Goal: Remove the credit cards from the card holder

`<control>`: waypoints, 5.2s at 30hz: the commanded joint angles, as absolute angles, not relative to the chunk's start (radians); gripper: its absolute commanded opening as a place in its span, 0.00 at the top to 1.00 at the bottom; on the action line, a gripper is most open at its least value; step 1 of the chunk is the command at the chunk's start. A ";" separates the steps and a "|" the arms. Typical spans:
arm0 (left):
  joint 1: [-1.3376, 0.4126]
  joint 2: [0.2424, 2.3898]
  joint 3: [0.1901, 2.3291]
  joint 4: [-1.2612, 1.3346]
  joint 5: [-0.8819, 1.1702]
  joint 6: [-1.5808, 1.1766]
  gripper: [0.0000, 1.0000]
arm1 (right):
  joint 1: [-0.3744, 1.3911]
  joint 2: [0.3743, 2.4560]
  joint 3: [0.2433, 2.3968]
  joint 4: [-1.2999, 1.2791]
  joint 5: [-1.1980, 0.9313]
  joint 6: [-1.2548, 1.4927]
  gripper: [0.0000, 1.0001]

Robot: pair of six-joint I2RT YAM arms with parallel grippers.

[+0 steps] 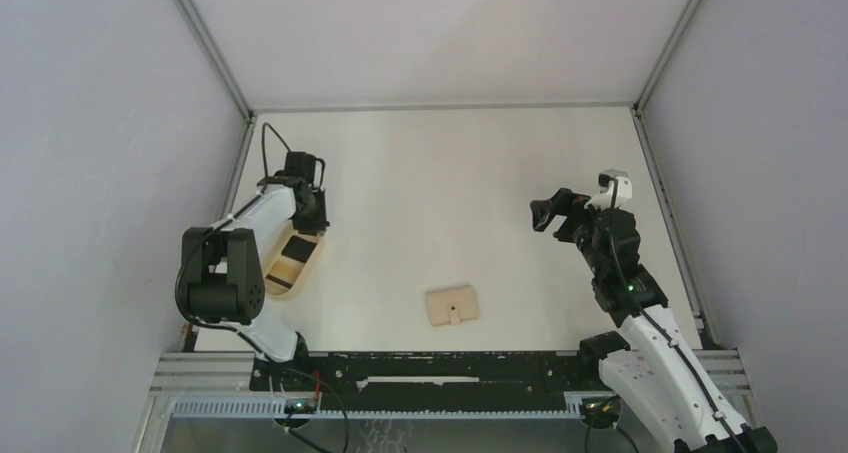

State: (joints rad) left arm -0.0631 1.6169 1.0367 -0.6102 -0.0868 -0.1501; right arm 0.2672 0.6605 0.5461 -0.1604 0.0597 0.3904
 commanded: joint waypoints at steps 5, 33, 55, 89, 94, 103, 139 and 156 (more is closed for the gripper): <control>-0.080 1.652 1.131 -0.597 -0.028 -0.157 0.81 | 0.273 0.663 0.548 -0.124 0.085 0.376 0.00; -0.329 1.882 1.556 -0.674 -0.014 -0.204 0.86 | 0.261 0.666 0.549 -0.118 0.086 0.370 0.00; -0.518 2.074 1.896 -0.736 -0.011 -0.256 0.87 | 0.266 0.636 0.549 -0.136 0.093 0.364 0.01; -0.180 1.689 1.187 -0.539 -0.122 -0.281 0.50 | 0.306 0.659 0.540 -0.118 0.115 0.358 0.00; -0.175 1.727 1.184 -0.526 -0.116 -0.284 0.51 | 0.312 0.663 0.535 -0.111 0.121 0.358 0.00; -0.172 1.768 1.158 -0.477 -0.095 -0.314 0.57 | 0.324 0.671 0.531 -0.100 0.130 0.355 0.00; -0.334 1.823 1.321 -0.462 -0.023 -0.430 0.66 | 0.327 0.682 0.521 -0.087 0.130 0.358 0.00; -0.498 1.979 1.548 -0.471 -0.008 -0.507 0.66 | 0.336 0.667 0.508 -0.081 0.139 0.359 0.00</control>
